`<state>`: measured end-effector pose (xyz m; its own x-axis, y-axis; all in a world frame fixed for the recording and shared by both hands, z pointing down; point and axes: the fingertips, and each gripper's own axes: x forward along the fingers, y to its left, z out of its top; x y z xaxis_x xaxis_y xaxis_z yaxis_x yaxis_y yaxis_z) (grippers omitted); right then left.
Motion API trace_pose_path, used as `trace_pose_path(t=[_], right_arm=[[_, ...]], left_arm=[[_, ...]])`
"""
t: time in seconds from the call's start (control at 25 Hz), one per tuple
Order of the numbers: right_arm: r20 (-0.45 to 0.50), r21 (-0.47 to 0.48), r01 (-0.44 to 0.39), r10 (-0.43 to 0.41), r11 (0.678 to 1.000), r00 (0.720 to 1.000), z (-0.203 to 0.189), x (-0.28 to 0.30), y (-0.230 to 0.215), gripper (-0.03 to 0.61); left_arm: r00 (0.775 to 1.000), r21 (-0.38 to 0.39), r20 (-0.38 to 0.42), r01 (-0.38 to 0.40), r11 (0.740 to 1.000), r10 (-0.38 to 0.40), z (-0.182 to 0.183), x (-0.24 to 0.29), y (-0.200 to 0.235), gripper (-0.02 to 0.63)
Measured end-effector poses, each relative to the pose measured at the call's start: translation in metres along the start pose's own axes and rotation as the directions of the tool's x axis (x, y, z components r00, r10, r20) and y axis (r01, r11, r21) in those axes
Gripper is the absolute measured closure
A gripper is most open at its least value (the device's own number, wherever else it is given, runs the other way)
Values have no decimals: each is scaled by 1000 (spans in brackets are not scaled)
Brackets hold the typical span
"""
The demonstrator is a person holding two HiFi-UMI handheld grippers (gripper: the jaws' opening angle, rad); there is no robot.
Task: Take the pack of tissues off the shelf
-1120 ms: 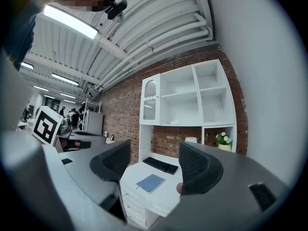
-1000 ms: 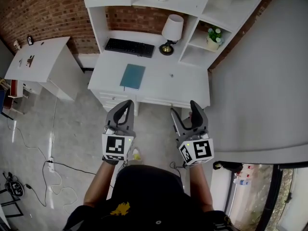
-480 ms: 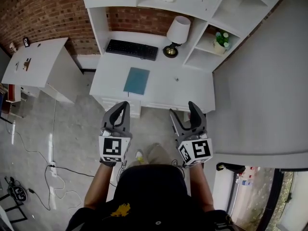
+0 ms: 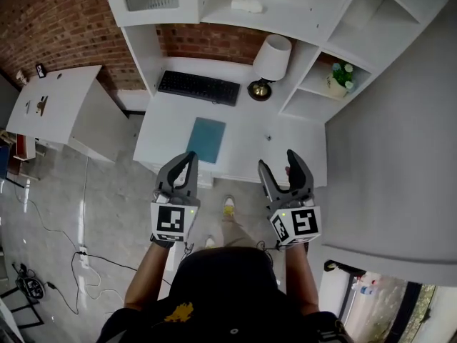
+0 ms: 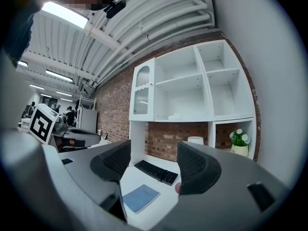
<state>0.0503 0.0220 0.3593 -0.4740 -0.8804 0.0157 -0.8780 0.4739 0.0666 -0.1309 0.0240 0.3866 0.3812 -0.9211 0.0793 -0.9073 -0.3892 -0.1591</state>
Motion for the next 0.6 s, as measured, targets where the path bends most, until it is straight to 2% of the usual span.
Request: trace_pose_path(t=[0.2, 0.4, 0.6], right_arm=[[49, 29, -28, 26, 999, 998, 14, 65, -46, 287], [61, 51, -51, 48, 997, 997, 18, 112, -94, 287], [111, 91, -87, 77, 992, 991, 29, 143, -133, 287]], left_arm=[[999, 25, -18, -30, 999, 30, 12, 70, 26, 600], [998, 8, 18, -66, 998, 65, 39, 138, 33, 600], [998, 56, 2, -57, 997, 57, 51, 188, 31, 600]])
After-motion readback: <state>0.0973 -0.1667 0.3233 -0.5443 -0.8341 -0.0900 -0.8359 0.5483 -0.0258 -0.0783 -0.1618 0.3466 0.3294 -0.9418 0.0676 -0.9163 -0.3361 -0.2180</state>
